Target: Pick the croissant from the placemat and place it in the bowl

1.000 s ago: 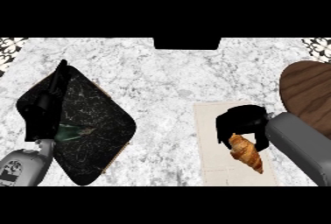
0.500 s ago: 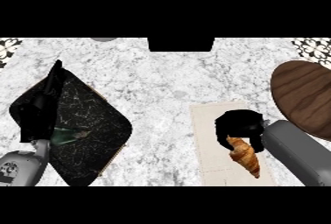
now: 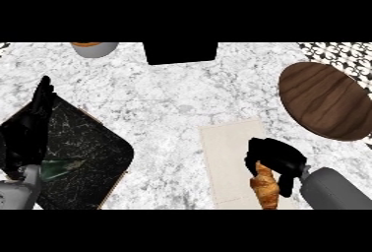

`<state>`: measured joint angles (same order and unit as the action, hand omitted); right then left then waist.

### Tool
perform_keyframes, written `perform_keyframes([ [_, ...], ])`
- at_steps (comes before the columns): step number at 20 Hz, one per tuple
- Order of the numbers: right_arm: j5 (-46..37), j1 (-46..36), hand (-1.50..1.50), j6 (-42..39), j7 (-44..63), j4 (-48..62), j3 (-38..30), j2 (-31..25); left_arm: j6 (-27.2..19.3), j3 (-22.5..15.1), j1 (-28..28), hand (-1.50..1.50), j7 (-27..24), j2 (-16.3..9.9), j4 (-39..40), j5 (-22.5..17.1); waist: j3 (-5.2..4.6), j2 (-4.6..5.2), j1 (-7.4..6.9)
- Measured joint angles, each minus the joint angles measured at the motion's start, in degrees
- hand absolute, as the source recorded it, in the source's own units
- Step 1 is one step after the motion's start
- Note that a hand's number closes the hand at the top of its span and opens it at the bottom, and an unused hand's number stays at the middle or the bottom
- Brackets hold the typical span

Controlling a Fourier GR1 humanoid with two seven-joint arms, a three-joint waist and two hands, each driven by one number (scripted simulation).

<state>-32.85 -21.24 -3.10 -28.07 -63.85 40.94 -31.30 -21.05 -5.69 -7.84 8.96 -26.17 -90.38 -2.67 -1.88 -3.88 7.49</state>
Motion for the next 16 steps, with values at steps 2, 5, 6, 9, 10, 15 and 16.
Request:
perform_keyframes([
  [2, 2.37, 3.27, 1.5, 0.71, 2.4, -4.17, -1.68, 0.78, -0.34, 0.18, 0.47, 0.0, -0.1, 0.11, 0.13, 0.14, 0.13, 0.24, 0.81],
  [5, 6.61, 9.1, 1.5, 3.29, 5.63, -11.27, -4.28, 2.28, -0.21, 0.88, 0.93, 0.0, 0.12, -0.49, -0.27, -0.08, 0.82, 0.72, 1.31],
  [6, 7.93, 10.69, 1.5, 4.09, 6.96, -14.08, -5.19, 2.67, -0.24, 0.95, 1.03, 0.0, 0.2, -0.46, -0.27, -0.12, 0.97, 0.87, 1.47],
  [9, 11.2, 16.48, 1.5, 7.08, 10.66, -22.64, -8.52, 1.64, -0.3, 1.14, 1.88, 0.0, 0.27, -0.57, -1.09, -0.15, 1.28, 1.18, 1.4],
  [10, 11.81, 18.49, 1.5, 8.26, 12.05, -25.71, -9.64, 0.95, -0.26, 1.14, 2.27, 0.0, -0.05, -0.59, -1.24, -0.08, 1.33, 1.3, 1.29],
  [15, 13.52, 26.72, 1.5, 12.55, 22.28, -41.99, -16.3, -3.66, 0.5, 0.71, 1.98, 0.0, -0.73, -0.31, -1.95, -0.08, 1.5, 2.17, -0.5],
  [16, 14.42, 28.33, 1.5, 12.93, 24.01, -44.89, -18.2, -4.75, 0.98, 0.79, 1.31, 0.0, -0.64, -0.32, -1.87, -0.37, 1.56, 2.41, -1.13],
])
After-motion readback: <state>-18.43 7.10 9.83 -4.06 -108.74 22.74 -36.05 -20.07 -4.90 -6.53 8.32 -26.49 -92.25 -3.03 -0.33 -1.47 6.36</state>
